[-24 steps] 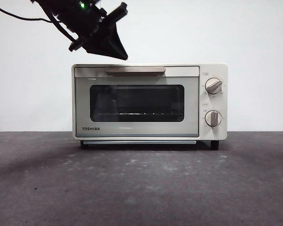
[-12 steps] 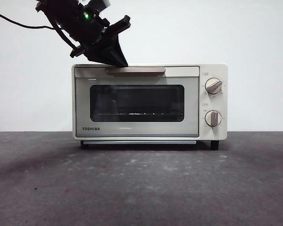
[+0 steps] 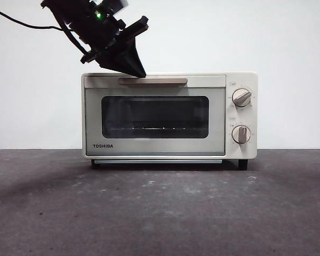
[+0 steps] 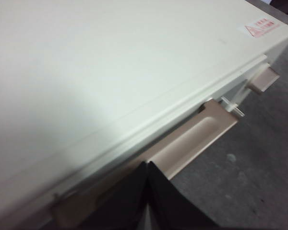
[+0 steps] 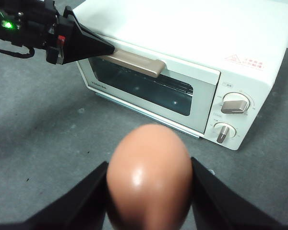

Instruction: Eggoven

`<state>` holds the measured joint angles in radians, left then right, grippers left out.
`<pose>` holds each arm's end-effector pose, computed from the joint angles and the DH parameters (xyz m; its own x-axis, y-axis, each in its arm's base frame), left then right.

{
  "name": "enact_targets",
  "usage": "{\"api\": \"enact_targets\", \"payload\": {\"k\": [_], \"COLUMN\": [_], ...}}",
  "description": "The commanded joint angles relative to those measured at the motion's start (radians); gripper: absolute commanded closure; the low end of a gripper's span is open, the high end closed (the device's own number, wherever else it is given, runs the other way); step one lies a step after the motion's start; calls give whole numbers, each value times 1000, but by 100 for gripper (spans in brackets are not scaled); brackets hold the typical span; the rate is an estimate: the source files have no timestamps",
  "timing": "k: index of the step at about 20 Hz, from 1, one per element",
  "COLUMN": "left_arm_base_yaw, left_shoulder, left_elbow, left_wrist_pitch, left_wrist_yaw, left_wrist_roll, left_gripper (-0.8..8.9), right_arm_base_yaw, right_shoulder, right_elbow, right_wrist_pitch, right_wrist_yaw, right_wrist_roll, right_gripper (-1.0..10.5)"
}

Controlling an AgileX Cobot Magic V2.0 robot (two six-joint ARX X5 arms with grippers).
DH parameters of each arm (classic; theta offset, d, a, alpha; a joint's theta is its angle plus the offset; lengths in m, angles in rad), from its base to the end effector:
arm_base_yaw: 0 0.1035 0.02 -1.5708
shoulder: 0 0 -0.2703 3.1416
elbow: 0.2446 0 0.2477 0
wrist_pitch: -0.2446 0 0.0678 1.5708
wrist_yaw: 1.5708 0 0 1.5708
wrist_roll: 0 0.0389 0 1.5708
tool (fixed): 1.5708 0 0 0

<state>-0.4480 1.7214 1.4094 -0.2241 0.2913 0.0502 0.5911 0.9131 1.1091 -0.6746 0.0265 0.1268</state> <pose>0.3539 -0.1825 0.3004 0.6178 -0.6156 -0.4893 0.6598 0.7443 -0.1034 0.1446 0.0958 0.3739 0.7515 0.4725 -0.4604 -0.4849 0.8688 0.1002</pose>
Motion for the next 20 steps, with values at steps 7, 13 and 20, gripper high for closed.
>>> {"api": "enact_targets", "payload": {"k": [7, 13, 20], "left_arm_base_yaw": [-100, -176, -213], "left_shoulder": [67, 61, -50], "left_elbow": [-13, -13, -13], "left_wrist_pitch": [-182, -273, -314], "left_wrist_yaw": [-3, 47, 111], "left_wrist_roll": [25, 9, -37], "left_gripper": [806, 806, 806], "right_arm_base_yaw": [9, 9, 8], "right_shoulder": [5, 6, 23], "right_elbow": [19, 19, 19], "right_wrist_pitch": [10, 16, 47], "right_wrist_yaw": [0, 0, 1], "right_wrist_roll": [-11, -11, -5], "right_gripper": [944, 944, 944]}}
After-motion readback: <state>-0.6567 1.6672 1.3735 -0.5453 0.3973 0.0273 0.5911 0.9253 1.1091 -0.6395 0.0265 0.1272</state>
